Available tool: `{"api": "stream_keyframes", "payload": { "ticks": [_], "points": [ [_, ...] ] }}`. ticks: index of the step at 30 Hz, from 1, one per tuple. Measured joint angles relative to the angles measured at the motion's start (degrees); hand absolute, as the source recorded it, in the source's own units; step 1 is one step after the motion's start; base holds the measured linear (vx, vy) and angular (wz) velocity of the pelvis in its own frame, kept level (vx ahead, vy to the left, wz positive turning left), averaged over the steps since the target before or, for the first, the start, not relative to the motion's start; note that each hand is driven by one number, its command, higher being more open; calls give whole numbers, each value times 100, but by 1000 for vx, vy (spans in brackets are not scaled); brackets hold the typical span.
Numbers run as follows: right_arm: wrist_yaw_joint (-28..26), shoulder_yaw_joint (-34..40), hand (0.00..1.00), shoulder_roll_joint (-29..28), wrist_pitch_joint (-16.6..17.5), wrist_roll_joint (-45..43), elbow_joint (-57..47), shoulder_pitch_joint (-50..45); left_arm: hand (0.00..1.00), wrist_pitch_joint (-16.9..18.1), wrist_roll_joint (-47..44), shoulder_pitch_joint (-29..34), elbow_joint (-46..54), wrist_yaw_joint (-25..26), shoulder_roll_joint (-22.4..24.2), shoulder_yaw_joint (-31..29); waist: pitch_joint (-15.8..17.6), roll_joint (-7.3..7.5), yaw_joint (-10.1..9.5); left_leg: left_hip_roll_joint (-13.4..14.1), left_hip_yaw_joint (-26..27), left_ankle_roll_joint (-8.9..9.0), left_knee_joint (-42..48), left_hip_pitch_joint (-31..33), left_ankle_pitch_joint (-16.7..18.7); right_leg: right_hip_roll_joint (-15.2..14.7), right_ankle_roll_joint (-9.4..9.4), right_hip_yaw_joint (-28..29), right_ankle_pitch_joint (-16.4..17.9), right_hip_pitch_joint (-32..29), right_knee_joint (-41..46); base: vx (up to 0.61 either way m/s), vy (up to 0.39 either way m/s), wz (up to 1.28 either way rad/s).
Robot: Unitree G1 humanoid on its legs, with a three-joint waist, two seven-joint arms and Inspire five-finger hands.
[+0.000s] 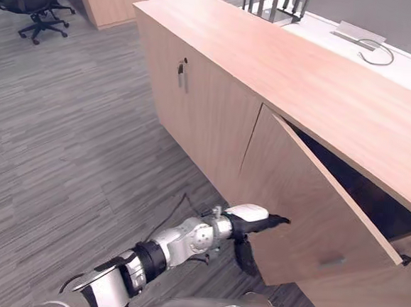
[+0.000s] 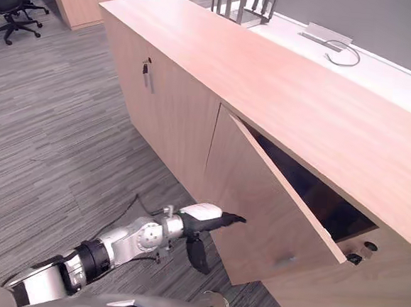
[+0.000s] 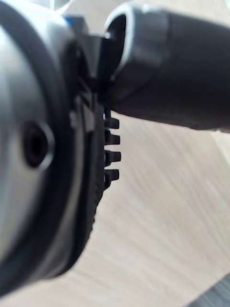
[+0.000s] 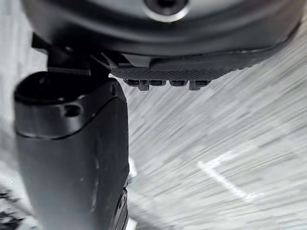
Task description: Walk over to the cabinet, pick up the folder, carry it to the office cabinet, place the folder inside the office cabinet, then close the office cabinet door
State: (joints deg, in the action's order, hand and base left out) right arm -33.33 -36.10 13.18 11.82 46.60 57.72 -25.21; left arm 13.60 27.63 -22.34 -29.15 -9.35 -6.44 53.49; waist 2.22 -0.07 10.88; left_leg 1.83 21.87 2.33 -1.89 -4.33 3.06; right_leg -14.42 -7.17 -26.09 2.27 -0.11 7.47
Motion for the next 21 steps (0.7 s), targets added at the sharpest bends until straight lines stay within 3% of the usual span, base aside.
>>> {"api": "stream_keyframes", "payload": {
  "ticks": [5, 15, 21],
  "points": [
    [-287, -407, 100, -103, -241, -902, 123, -339, 100, 139, -3, -419, -9, 160, 337, 31, -5, -4, 217, -41, 140, 0, 16, -33, 2, -31, 1, 136, -1, -73, 55, 10, 17, -16],
    [-84, -28, 100, -232, -529, -927, 316, -263, 100, 153, 12, -462, -659, 176, 329, 219, 11, -39, 203, 41, 263, 29, 35, -100, 18, 74, 60, 256, -46, -90, -66, -47, -17, -8],
    [185, 255, 100, -396, -674, -934, 724, -249, 100, 213, 11, 89, -1865, 370, 268, -555, 38, -25, 241, 83, 306, 55, -29, -104, -38, 143, 54, 289, -64, -129, -94, 3, -18, -4]
  ]
}}
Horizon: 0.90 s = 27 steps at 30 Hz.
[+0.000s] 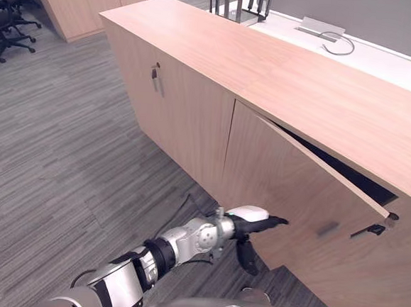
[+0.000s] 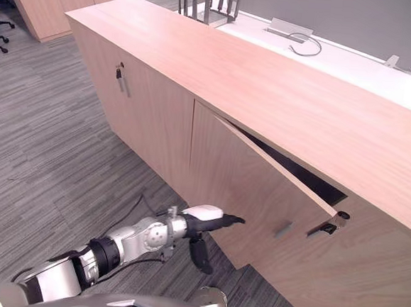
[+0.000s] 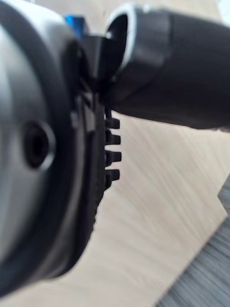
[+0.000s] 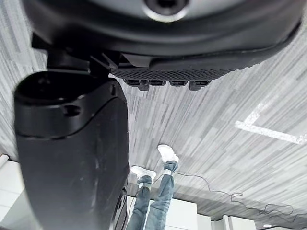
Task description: Walk over to the cabinet, pick up the folder, carry it to the office cabinet, place the folder inside the office cabinet, then close the office cabinet door
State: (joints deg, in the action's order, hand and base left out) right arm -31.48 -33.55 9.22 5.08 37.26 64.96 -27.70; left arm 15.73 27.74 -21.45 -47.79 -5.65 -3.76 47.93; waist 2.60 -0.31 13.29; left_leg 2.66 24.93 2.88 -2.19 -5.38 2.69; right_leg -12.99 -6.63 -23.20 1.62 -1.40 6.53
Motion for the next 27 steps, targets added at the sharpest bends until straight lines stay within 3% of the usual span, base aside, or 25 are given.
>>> {"api": "stream_keyframes", "payload": {
  "ticks": [5, 6, 9, 13, 18, 21, 22, 24, 25, 26, 27],
  "points": [
    [498, 492, 100, -116, -120, -62, 67, 199, 100, -351, -12, 514, -1107, 471, -175, -1250, 157, -17, 38, 22, 74, 26, 65, -31, 12, 24, 0, 119, -6, -1, 29, 33, -17, -10],
    [855, 775, 100, -190, -105, -51, 63, 312, 100, -495, -12, 690, -1357, 705, -249, -1632, 239, 23, 38, 33, 132, 53, 132, -43, 31, 20, 1, 177, -6, -18, 61, 8, -2, -19],
    [1246, 1280, 100, -297, -18, 73, 49, 502, 100, -626, -11, 1076, -1605, 950, -397, -2215, 371, 100, -46, 101, 367, 139, 237, -137, 93, 23, 63, 316, 50, -127, 282, -23, -19, -42],
    [1873, 2400, 100, -268, 323, 1184, 48, 497, 100, -837, -19, 1872, -1735, 1015, -512, -2712, 396, 106, -70, 297, 601, 256, 590, -205, 344, -90, 221, -60, 478, -323, 947, -22, -81, -27],
    [2144, 2909, 100, 12, 251, 1611, -1, 517, 100, -838, -298, 2095, -1709, 1026, -307, -3562, 414, 82, -198, 452, 568, 360, 802, -112, 419, -294, 343, -389, 1019, -554, 1688, 1, -124, 3],
    [2203, 2908, 100, 3, 162, 1561, -6, 582, 100, -846, -999, 2182, -1682, 1237, -215, -4194, 395, 62, -198, 845, 507, 531, 1222, 45, 530, -71, 411, -509, 1303, -556, 1858, 35, -225, 4],
    [2221, 2907, 100, -30, 164, 1522, -9, 607, 100, -847, -1195, 2206, -1677, 1341, -197, -4381, 374, 13, -217, 1078, 530, 572, 1562, 192, 596, 94, 464, -515, 1340, -553, 1787, 70, -276, -26],
    [2245, 2884, 100, -176, 217, 1349, -12, 612, 100, -854, -1476, 2362, -1554, 1548, -160, -4842, 365, -51, -236, 1844, 502, 512, 2839, 608, 620, 645, 516, -417, 1330, -367, 1397, 98, -341, -53],
    [2249, 2854, 100, -192, 231, 1322, -5, 605, 100, -855, -1521, 2451, -1481, 1567, -152, -4909, 365, -78, -250, 2046, 476, 473, 3169, 674, 602, 814, 578, -319, 1307, -300, 1295, 125, -296, -91],
    [2254, 2823, 100, -192, 251, 1294, 13, 602, 100, -860, -1658, 2577, -1395, 1559, -115, -5069, 392, -138, -319, 2383, 344, 241, 3816, 777, 501, 1131, 726, -82, 1255, -136, 1097, 150, -249, -113],
    [2302, 2746, 100, -163, 248, 1185, 28, 607, 100, -863, -1672, 2598, -1326, 1563, -51, -5239, 401, -126, -379, 2539, -88, -152, 4430, 1025, 231, 1347, 900, 188, 1182, -20, 924, 167, -222, -121]
  ]
}}
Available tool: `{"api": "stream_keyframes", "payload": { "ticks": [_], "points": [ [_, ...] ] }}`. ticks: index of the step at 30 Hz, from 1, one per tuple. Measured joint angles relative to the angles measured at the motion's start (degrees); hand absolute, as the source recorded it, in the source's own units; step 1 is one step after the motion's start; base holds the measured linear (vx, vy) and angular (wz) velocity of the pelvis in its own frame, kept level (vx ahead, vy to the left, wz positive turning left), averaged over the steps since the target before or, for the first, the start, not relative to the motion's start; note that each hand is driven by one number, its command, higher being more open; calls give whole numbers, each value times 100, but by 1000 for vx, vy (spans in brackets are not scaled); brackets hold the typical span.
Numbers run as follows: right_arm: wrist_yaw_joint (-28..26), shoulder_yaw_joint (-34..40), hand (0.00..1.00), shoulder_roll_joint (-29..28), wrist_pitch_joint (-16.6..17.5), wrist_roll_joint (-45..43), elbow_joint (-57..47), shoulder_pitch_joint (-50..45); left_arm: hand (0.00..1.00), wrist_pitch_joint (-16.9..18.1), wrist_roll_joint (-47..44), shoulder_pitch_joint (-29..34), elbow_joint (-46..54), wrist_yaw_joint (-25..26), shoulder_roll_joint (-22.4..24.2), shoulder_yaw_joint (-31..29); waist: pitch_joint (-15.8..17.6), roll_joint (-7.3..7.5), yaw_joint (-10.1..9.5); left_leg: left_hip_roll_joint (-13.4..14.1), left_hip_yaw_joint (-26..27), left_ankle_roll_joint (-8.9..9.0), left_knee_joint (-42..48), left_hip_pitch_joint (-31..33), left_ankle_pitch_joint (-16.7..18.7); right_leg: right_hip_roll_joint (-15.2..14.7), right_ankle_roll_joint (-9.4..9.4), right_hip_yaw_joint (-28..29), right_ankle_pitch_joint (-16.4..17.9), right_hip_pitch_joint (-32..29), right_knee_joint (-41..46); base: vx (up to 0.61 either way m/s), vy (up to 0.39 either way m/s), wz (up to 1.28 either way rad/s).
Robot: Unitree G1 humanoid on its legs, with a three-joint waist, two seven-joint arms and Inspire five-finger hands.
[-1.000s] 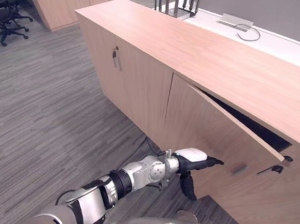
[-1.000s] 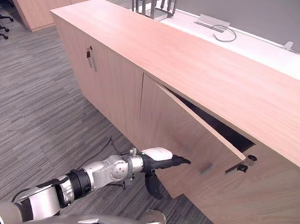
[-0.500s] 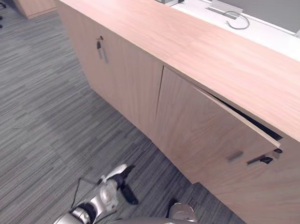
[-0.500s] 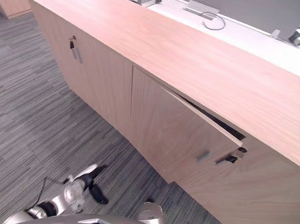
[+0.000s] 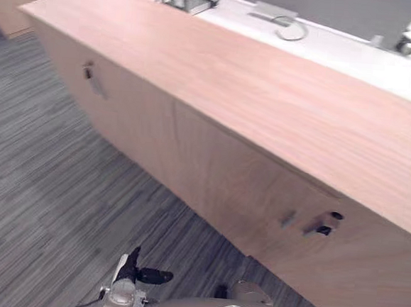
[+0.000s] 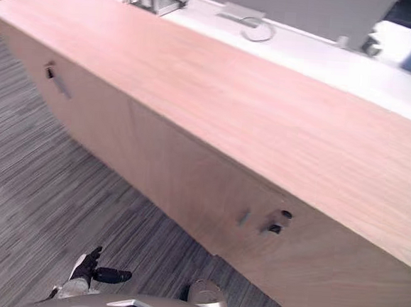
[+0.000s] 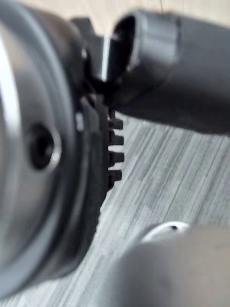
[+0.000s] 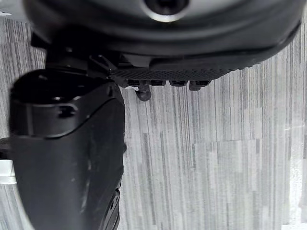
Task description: Walk over to the cabinet, pick up the folder, carry it to the office cabinet, place the folder inside the office cabinet, then close the office cabinet door
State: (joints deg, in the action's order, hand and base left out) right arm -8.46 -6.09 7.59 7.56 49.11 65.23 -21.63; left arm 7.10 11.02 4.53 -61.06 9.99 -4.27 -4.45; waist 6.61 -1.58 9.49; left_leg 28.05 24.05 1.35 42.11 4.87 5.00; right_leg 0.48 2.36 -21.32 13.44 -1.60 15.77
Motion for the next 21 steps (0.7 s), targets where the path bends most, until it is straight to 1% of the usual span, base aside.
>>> {"api": "stream_keyframes", "payload": {
  "ticks": [1, 2, 3, 4, 5, 6, 7, 8, 9, 10, 11, 12, 13, 14, 15, 16, 17, 18, 20, 21],
  "points": [
    [11, -23, 100, 35, -12, -34, 4, 12, 100, 2, -7, 11, 1, -5, 28, -32, -8, 12, -33, -19, -267, 43, 202, 121, 41, 56, 41, 136, -25, 65, -56, 237, -164, -121],
    [33, -24, 100, 91, -50, -72, 4, 61, 100, 5, -9, -9, -18, -51, 99, -33, -16, 8, -95, -208, -655, 277, 331, 251, 282, 70, 123, 395, -72, 117, -142, 318, -92, -121],
    [49, -15, 100, 181, -73, -126, 4, 126, 100, 20, -28, -28, -12, -121, 167, -37, 6, 13, -118, -463, -812, 399, 273, 321, 506, 72, 189, 680, -115, 197, -229, 278, -60, -116],
    [56, -12, 100, 212, -87, -137, 5, 140, 100, 41, -81, -47, -18, -173, 169, -37, 9, 18, -138, -613, -897, 427, 193, 355, 608, 71, 193, 817, -128, 251, -264, 253, -11, -96],
    [54, -13, 100, 246, -104, -182, 36, 176, 100, 41, -208, -48, -18, -224, 172, -63, 19, 35, -166, -881, -1067, 455, 23, 401, 768, 60, 193, 1032, -133, 327, -311, 192, 44, -103],
    [52, -10, 100, 284, -119, -232, 80, 236, 100, 46, -319, -45, -20, -269, 171, -121, 32, 43, -250, -1293, -1425, 529, -290, 465, 962, 46, 192, 1334, -134, 418, -354, 262, 102, -141],
    [60, -8, 100, 295, -146, -233, 119, 317, 100, 51, -551, -45, -21, -320, 173, -191, 54, 32, -354, -1677, -1805, 618, -691, 499, 1059, 36, 176, 1640, -143, 511, -388, 195, 131, -140],
    [65, -10, 100, 290, -165, -232, 137, 364, 100, 54, -666, -47, -27, -342, 183, -248, 77, 32, -399, -1840, -1927, 619, -908, 501, 1058, 27, 172, 1779, -146, 564, -392, 200, 211, -139],
    [65, -19, 100, 272, -175, -229, 133, 421, 100, 63, -868, -45, -27, -418, 201, -336, 125, 18, -454, -2077, -2107, 626, -1416, 468, 1010, 10, 149, 1997, -154, 643, -400, 193, 234, -145],
    [60, -53, 100, 265, -155, -228, 60, 441, 100, 123, -1129, 6, -31, -527, 237, -399, 123, -75, -505, -2167, -2206, 555, -2186, 469, 461, 56, -13, 2183, -134, 682, -434, 191, 245, -147],
    [65, -99, 100, 269, -157, -227, 15, 457, 100, 150, -1297, 28, -38, -603, 275, -511, 121, -105, -545, -2154, -2172, 413, -2232, 450, 154, 73, -111, 2279, -115, 690, -484, 175, 233, -122],
    [59, -133, 100, 170, -162, -227, -2, 473, 100, 146, -1435, 10, -109, -692, 281, -624, 103, -47, -531, -2203, -1983, 390, -2377, 338, 130, -31, -219, 2407, -180, 697, -566, 143, 185, -70],
    [47, -169, 100, 143, -107, -232, -47, 465, 100, 156, -1545, 13, -108, -753, 253, -709, 65, 32, -531, -2243, -1867, 317, -2565, 229, 77, -97, -273, 2448, -215, 704, -622, 140, 191, -64],
    [31, -266, 100, 39, -154, -231, -50, 485, 100, 152, -1613, 33, -114, -850, 197, -787, 48, 186, -534, -2347, -1666, 236, -2886, 84, -24, -236, -350, 2528, -261, 677, -737, 101, 136, -56],
    [38, -282, 100, -40, -267, -230, -37, 472, 100, 138, -1734, 52, -137, -915, 143, -790, 20, 251, -540, -2422, -1511, 188, -3152, -6, -107, -331, -443, 2603, -322, 653, -831, 98, 121, -51],
    [38, -282, 100, -79, -316, -231, -38, 462, 100, 123, -1767, 54, -145, -931, 131, -812, -5, 291, -544, -2458, -1439, 154, -3277, -64, -154, -365, -486, 2631, -351, 646, -865, 102, 104, -44],
    [31, -284, 100, -118, -350, -232, -31, 423, 100, 75, -1768, 57, -149, -948, 135, -861, -27, 323, -578, -2534, -1312, 125, -3567, -243, -262, -435, -555, 2655, -396, 638, -903, 92, 90, -45],
    [4, -308, 100, -188, -344, -234, 12, 426, 100, 32, -1740, 71, -164, -981, 144, -883, -76, 337, -618, -2623, -1219, 99, -3947, -478, -404, -494, -579, 2671, -410, 649, -903, 75, 86, -43],
    [-23, -235, 100, -185, -321, -289, 164, 449, 100, 30, -1714, 135, -211, -1013, 147, -810, -245, 326, -589, -2746, -1187, 51, -4495, -757, -631, -555, -586, 2653, -414, 667, -995, 66, 63, -14],
    [0, -146, 100, -205, -367, -335, 222, 446, 100, 30, -1714, 164, -218, -1022, 129, -694, -321, 323, -586, -2788, -1205, 24, -4695, -847, -728, -551, -592, 2616, -417, 695, -1046, 52, 39, 3]
  ]
}}
